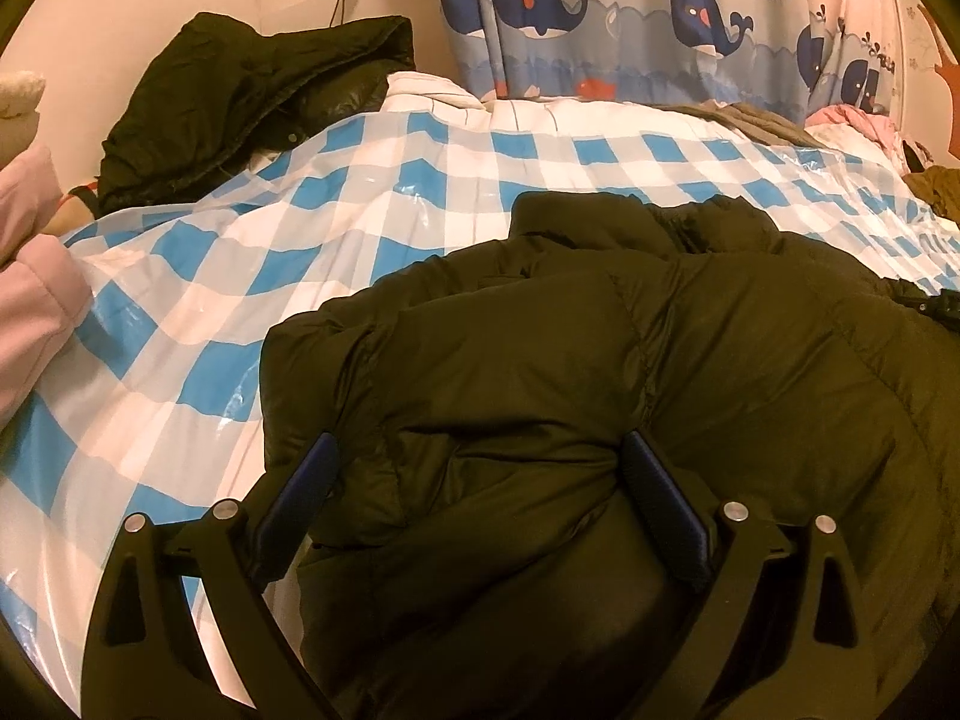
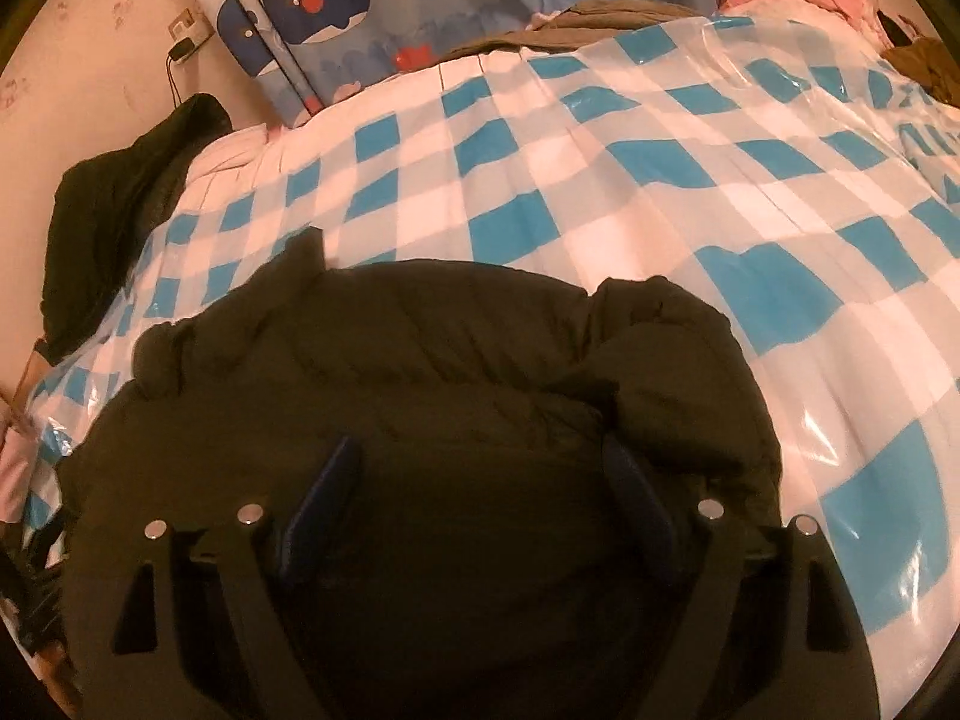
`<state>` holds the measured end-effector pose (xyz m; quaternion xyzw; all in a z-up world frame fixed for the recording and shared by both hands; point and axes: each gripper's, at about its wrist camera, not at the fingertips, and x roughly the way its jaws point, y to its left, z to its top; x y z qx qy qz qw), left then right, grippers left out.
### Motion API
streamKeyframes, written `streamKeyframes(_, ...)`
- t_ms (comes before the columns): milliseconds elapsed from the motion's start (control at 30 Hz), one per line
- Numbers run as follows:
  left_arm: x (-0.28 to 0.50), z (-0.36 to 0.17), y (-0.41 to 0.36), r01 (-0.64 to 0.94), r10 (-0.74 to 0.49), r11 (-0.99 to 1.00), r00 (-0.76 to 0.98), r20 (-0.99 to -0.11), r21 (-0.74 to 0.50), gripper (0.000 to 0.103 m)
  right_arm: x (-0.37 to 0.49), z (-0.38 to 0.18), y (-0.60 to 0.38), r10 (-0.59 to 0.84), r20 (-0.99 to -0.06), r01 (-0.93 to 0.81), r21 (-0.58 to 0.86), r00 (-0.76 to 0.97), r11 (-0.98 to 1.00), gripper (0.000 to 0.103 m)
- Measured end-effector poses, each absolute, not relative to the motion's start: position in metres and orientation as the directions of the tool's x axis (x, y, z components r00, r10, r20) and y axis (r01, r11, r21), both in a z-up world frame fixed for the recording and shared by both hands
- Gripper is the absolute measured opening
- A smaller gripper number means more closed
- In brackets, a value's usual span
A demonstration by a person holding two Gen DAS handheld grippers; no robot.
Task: Fold large clothes
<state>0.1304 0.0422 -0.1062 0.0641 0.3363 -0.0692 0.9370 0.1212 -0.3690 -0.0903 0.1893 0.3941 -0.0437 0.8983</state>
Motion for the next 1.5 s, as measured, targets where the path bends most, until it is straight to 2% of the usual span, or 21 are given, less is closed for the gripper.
streamKeyframes(133, 0.13, -0.107, 0.042, 0.173, -0.088, 0.982, 0.765, -0.638, 0.072, 0.092, 0.09, -0.06, -0.35, 0.037, -0.671, 0.162, 0.231, 0.74, 0.959, 0.081)
streamKeyframes(233, 0.131, -0.107, 0.042, 0.173, -0.088, 0.982, 0.764, -0.639, 0.071, 0.093, 0.079, -0.071, -0.339, -0.008, -0.722, 0.138, 0.121, 0.692, 0.983, 0.083)
streamKeyframes(367, 0.132, -0.109, 0.044, 0.184, -0.114, 0.982, 0.759, -0.641, 0.044, 0.094, 0.094, -0.1, -0.346, 0.048, -0.782, 0.131, 0.164, 0.621, 0.978, 0.089)
streamKeyframes(500, 0.14, -0.114, 0.05, 0.193, -0.145, 0.981, 0.712, -0.688, -0.007, 0.095, 0.089, -0.09, -0.345, 0.073, -0.814, 0.127, 0.178, 0.577, 0.976, 0.089)
streamKeyframes(533, 0.14, -0.111, 0.053, 0.201, -0.152, 0.979, 0.683, -0.714, -0.017, 0.095, 0.071, -0.076, -0.346, 0.093, -0.793, 0.115, 0.202, 0.602, 0.973, 0.089)
streamKeyframes(600, 0.131, -0.102, 0.064, 0.2, -0.186, 0.977, 0.634, -0.751, -0.074, 0.095, 0.04, -0.059, -0.343, 0.099, -0.756, 0.075, 0.191, 0.647, 0.979, 0.09)
streamKeyframes(667, 0.106, -0.086, 0.087, 0.19, -0.256, 0.966, 0.61, -0.75, -0.175, 0.095, 0.007, -0.061, -0.339, 0.071, -0.784, 0.037, 0.119, 0.617, 0.992, 0.093)
streamKeyframes(733, 0.077, -0.078, 0.107, 0.168, -0.277, 0.961, 0.597, -0.753, -0.22, 0.095, -0.02, -0.068, -0.344, 0.06, -0.814, 0.025, 0.091, 0.578, 0.996, 0.093)
streamKeyframes(867, 0.005, -0.076, 0.151, 0.116, -0.289, 0.955, 0.568, -0.771, -0.273, 0.095, -0.082, -0.069, -0.378, 0.115, -0.797, 0.095, 0.211, 0.594, 0.973, 0.093)
streamKeyframes(1000, -0.07, -0.1, 0.2, 0.005, -0.274, 0.949, 0.504, -0.819, -0.314, 0.095, -0.157, -0.079, -0.42, 0.171, -0.778, 0.192, 0.351, 0.605, 0.917, 0.094)
streamKeyframes(1200, -0.154, -0.118, 0.246, -0.107, -0.33, 0.896, 0.488, -0.808, -0.431, 0.095, -0.248, -0.083, -0.458, 0.287, -0.681, 0.217, 0.554, 0.674, 0.804, 0.094)
streamKeyframes(1300, -0.176, -0.12, 0.252, -0.13, -0.386, 0.855, 0.485, -0.784, -0.502, 0.095, -0.278, -0.085, -0.466, 0.364, -0.61, 0.194, 0.658, 0.704, 0.727, 0.094)
streamKeyframes(1433, -0.202, -0.127, 0.251, -0.159, -0.478, 0.789, 0.448, -0.756, -0.593, 0.095, -0.312, -0.096, -0.47, 0.531, -0.443, 0.132, 0.842, 0.722, 0.524, 0.096)
streamKeyframes(1500, -0.211, -0.13, 0.25, -0.166, -0.516, 0.76, 0.435, -0.738, -0.629, 0.095, -0.321, -0.102, -0.466, 0.583, -0.411, 0.123, 0.875, 0.701, 0.468, 0.096)
